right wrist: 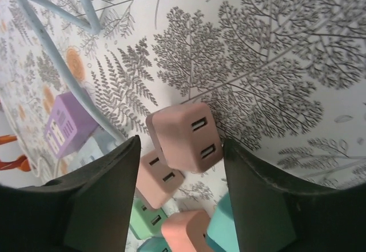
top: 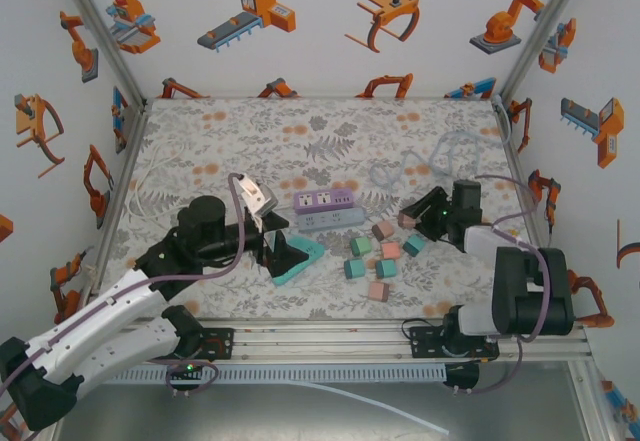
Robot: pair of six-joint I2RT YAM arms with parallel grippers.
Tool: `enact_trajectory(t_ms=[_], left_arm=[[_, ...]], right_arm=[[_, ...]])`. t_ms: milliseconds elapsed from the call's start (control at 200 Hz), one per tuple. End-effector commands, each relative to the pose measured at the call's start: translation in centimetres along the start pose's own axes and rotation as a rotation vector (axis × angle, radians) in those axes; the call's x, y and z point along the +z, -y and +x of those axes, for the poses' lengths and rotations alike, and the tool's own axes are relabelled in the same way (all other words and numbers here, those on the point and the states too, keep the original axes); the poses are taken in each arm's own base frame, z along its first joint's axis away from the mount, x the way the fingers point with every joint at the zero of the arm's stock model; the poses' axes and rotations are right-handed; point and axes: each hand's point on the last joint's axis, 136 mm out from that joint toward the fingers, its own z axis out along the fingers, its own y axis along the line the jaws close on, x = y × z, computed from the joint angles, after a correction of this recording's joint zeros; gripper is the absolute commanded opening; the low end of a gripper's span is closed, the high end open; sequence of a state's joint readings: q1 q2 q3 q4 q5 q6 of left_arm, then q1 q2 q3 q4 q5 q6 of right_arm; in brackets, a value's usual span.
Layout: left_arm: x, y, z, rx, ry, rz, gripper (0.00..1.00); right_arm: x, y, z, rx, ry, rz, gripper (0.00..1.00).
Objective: Pull the plug off the socket
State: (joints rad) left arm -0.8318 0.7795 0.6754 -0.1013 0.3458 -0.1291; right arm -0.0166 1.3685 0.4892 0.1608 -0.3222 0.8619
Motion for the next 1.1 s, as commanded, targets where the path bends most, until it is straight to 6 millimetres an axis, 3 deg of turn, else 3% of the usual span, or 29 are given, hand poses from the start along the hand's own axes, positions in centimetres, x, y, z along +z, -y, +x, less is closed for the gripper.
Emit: enact_trajectory(t_ms=[0, 160, 270, 421, 606, 741, 851, 931, 1096], left_arm=[[0.0, -1.7, 0.7, -0.014, -0.016, -0.098, 0.97], [-0.8, -4.6, 0.5, -0.029, 0.008, -0.273, 0.97], [-3.3, -10.1, 1.2, -0.071, 0.033, -0.617, 0.97], [-6.9, -15.9, 3.2, -0.008, 0.052, -0.997, 0.97], [-9.6, -21.6, 6.2, -0.011, 0.017, -1.181, 0.97], [-11.9, -24.6, 7.8, -0.034, -0.025, -1.328, 0.97], [-12.1, -26.6, 8.2, -0.036, -0.051, -1.353, 0.97], [-12.1, -28.1, 9.2, -0.051, -0.047, -1.358, 0.97], [-11.3, -30.9, 11.5, -0.105, -0.018, -1.294, 0.97]], right_arm=[[-1.4, 0.9, -0.4, -0.052, 0.029, 0.075, 0.58], [-4.4, -0.3, -1.9, -0.121, 0.111, 0.095, 0.64], [-6.7, -1.7, -4.4, -0.225, 0.252, 0.098, 0.70], [-8.3, -0.5, -9.3, -0.383, 0.483, 0.282, 0.85], [-5.7, 0.0, -12.4, -0.535, 0.508, 0.391, 0.87], [-2.8, 0.3, -12.6, -0.633, 0.444, 0.405, 0.88], [-1.1, 0.7, -12.5, -0.705, 0.462, 0.380, 0.91], [-1.1, 0.0, -13.0, -0.729, 0.494, 0.353, 0.93], [-0.8, -0.2, -11.7, -0.770, 0.508, 0.282, 0.99]])
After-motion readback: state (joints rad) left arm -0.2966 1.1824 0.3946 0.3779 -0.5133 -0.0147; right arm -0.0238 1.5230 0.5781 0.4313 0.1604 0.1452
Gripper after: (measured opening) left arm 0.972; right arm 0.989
